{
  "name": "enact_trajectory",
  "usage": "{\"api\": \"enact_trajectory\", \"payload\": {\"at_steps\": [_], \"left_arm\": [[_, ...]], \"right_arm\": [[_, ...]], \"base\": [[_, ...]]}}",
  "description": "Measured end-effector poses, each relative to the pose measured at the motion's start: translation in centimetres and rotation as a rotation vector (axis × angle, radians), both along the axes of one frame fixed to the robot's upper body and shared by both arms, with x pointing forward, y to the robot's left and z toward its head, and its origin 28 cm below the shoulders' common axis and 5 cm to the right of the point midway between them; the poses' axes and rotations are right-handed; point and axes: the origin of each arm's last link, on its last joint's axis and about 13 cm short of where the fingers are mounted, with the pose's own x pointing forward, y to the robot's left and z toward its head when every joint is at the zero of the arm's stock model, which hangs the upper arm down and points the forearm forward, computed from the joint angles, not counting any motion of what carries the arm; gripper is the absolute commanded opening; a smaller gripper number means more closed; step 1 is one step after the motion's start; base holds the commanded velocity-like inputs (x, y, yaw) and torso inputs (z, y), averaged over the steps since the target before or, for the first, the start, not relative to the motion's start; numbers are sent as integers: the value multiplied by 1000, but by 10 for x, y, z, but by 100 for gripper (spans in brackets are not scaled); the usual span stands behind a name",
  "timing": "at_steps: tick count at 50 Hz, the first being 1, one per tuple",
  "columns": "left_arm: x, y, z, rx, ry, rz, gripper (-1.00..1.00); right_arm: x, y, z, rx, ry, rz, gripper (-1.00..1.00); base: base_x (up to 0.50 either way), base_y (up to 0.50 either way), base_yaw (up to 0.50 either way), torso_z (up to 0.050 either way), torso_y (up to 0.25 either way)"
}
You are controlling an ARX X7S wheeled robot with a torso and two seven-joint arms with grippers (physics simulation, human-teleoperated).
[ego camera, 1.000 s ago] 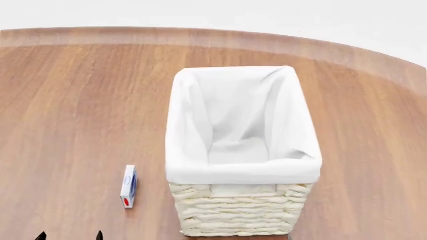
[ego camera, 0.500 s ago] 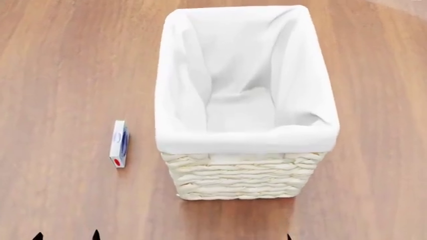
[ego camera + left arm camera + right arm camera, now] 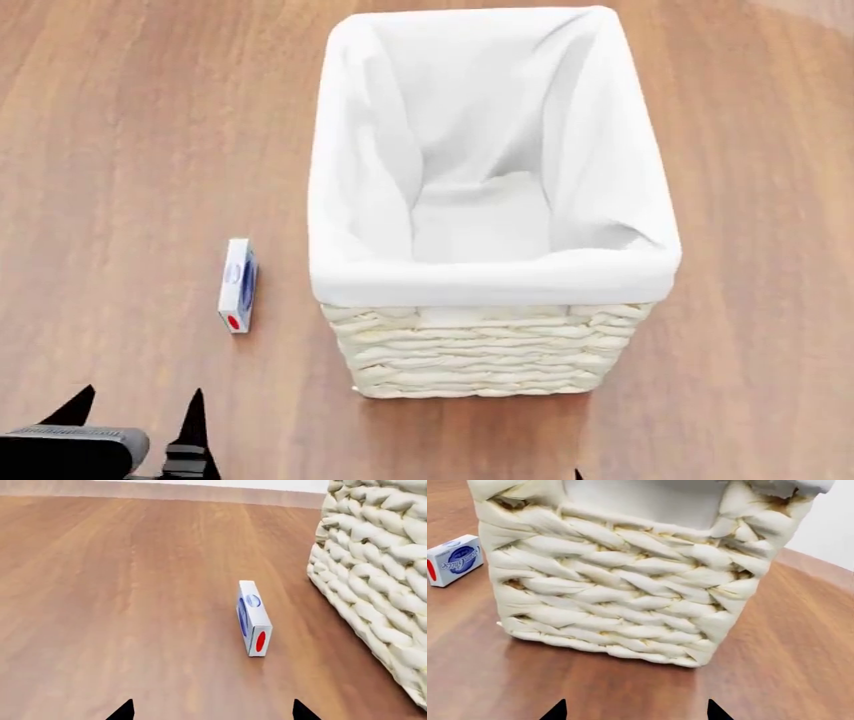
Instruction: Pick up the cream cheese box, and put it in the basket.
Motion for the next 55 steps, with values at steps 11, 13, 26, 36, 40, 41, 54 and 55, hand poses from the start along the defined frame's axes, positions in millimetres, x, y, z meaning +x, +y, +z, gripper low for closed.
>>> {"api": "enact_trajectory", "payload": {"at_steps": [11,13,26,36,40,41,54,55], "left_arm": [[38,0,11,13,23,-60,100],[47,0,12,15,32,-68,100],[95,1,14,-58,122,-118,100],[109,-3,20,-98,162,-146,100],[112,-5,23,-103,172,-153,100],[113,-6,24,-104,175,-154,100],[118,-11,30,-117,200,-164,-100],[118,-11,30,-117,200,-164,-100]], "right_arm": [[0,0,0,1,-1,0,100],[0,0,0,1,-1,0,100],[1,-1,1,3,-4,-1,100],[2,-1,0,5,-4,1,100],[1,-1,0,5,-3,3,100],[1,-1,0,5,-3,4,100],[-1,0,0,5,-1,9,100],[-2,0,0,5,-1,9,100]], "base": [[0,0,0,0,0],[0,0,0,0,0],[0,0,0,0,0],[0,0,0,0,0],[0,0,0,0,0],[0,0,0,0,0],[0,0,0,0,0],[0,0,0,0,0]]}}
